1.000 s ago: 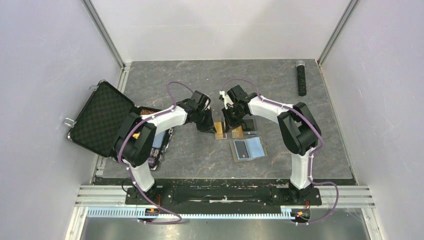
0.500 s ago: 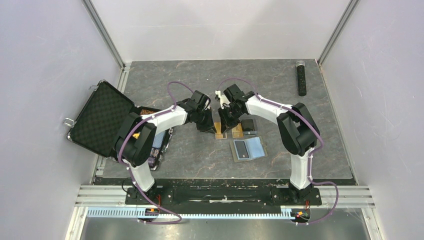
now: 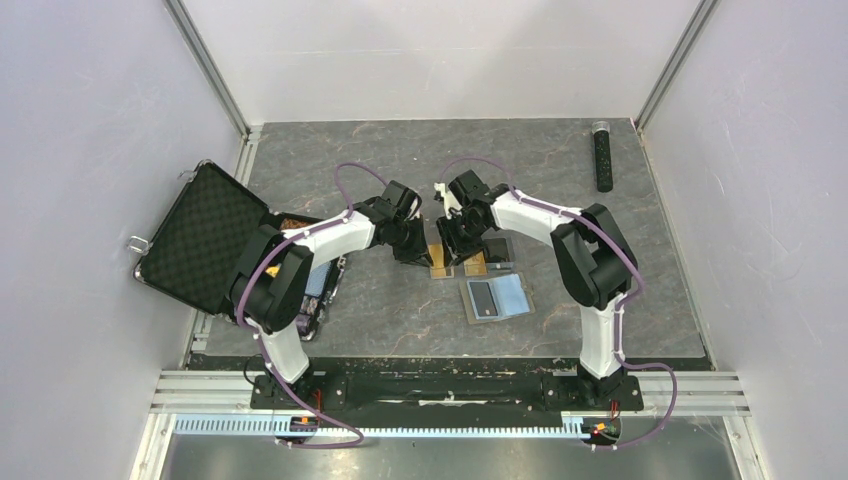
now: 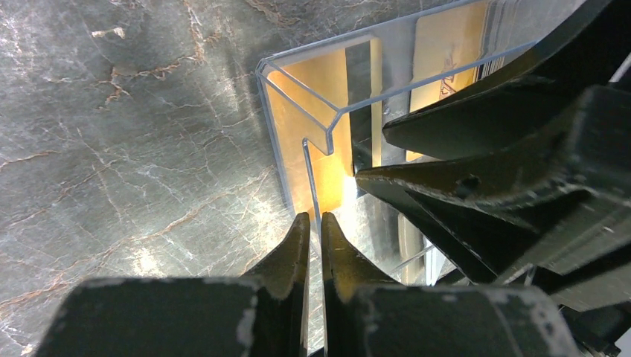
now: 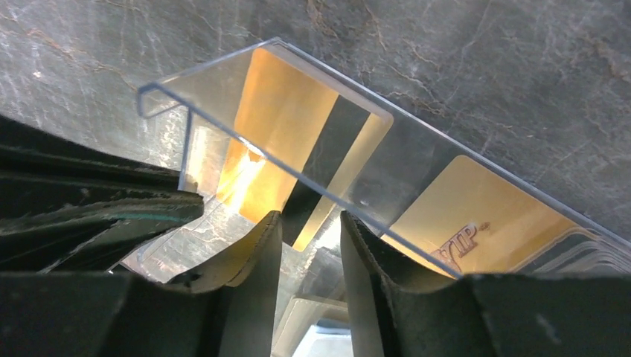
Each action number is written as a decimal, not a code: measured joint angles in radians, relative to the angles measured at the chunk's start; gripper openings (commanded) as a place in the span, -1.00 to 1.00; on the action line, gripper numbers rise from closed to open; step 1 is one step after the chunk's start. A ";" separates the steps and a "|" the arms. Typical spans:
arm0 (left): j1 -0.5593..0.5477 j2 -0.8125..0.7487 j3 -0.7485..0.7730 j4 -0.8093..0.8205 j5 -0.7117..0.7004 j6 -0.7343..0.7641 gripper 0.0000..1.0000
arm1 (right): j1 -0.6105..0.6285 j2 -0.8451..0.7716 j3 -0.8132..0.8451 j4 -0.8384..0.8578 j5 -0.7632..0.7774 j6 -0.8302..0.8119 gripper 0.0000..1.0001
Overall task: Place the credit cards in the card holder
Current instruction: Pick up the credit card from the storage box.
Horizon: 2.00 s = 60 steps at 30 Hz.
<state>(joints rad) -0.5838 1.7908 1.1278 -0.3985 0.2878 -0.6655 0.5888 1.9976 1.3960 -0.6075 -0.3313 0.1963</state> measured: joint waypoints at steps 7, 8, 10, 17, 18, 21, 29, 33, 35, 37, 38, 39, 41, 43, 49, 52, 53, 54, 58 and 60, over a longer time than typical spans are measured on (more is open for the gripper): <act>0.000 0.006 0.008 -0.010 0.001 0.000 -0.86 | -0.013 0.016 -0.002 -0.008 -0.024 0.001 -0.97; 0.000 0.007 0.010 -0.012 0.001 0.000 -0.86 | -0.017 0.016 -0.002 -0.010 -0.026 0.003 -0.99; 0.000 0.008 0.011 -0.014 0.001 0.000 -0.85 | -0.020 0.016 0.001 -0.016 -0.029 0.002 -1.00; 0.000 0.013 0.019 -0.023 0.002 0.000 -0.86 | -0.011 0.016 0.019 -0.042 -0.015 -0.014 -1.00; 0.000 0.013 0.020 -0.024 0.002 0.000 -0.86 | -0.010 0.016 0.022 -0.045 -0.018 -0.013 -1.00; 0.000 0.015 0.023 -0.027 0.002 0.001 -0.86 | 0.003 0.016 0.035 -0.045 -0.035 -0.013 -1.00; 0.000 0.015 0.023 -0.027 0.002 0.001 -0.86 | 0.016 0.016 0.062 -0.045 -0.055 -0.007 -0.50; 0.000 0.015 0.023 -0.027 0.002 0.001 -0.85 | 0.013 0.016 0.058 -0.040 -0.026 -0.003 -0.15; 0.000 0.015 0.023 -0.027 0.002 0.001 -0.86 | 0.011 0.016 0.045 -0.032 -0.006 -0.002 -0.11; 0.000 0.015 0.023 -0.027 0.002 0.001 -0.85 | 0.009 0.016 0.027 -0.029 0.008 -0.004 -0.13; 0.000 0.015 0.023 -0.027 0.002 0.001 -0.86 | 0.008 0.016 0.019 -0.029 0.013 -0.004 -0.18; 0.000 0.015 0.023 -0.027 0.002 0.001 -0.86 | 0.007 0.016 0.013 -0.029 0.014 -0.004 -0.27; 0.000 0.016 0.024 -0.028 0.002 0.001 -0.85 | 0.006 0.015 0.008 -0.019 0.012 -0.003 -0.54; 0.000 0.016 0.025 -0.030 0.002 0.002 -0.85 | 0.004 0.016 -0.005 0.002 0.002 0.005 -0.80; -0.001 0.019 0.029 -0.034 0.002 0.006 -0.86 | -0.018 0.010 -0.009 -0.002 -0.020 0.023 -1.00; -0.001 0.020 0.031 -0.035 0.002 0.010 -0.86 | -0.018 0.010 -0.009 -0.002 -0.019 0.023 -1.00; -0.001 0.020 0.031 -0.036 0.002 0.011 -0.86 | -0.018 0.010 -0.008 -0.003 -0.019 0.023 -1.00; -0.001 0.021 0.032 -0.037 0.002 0.011 -0.86 | -0.018 0.010 -0.007 -0.005 -0.019 0.023 -1.00; -0.001 0.022 0.034 -0.039 0.003 0.011 -0.85 | -0.016 0.010 -0.005 -0.008 -0.016 0.021 -1.00; -0.001 0.023 0.035 -0.040 0.003 0.012 -0.85 | -0.014 0.008 -0.005 -0.010 -0.012 0.021 -1.00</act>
<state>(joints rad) -0.5850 1.8133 1.1625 -0.4389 0.2905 -0.6537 0.5751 2.0056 1.3914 -0.6174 -0.3431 0.2169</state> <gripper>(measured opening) 0.108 0.006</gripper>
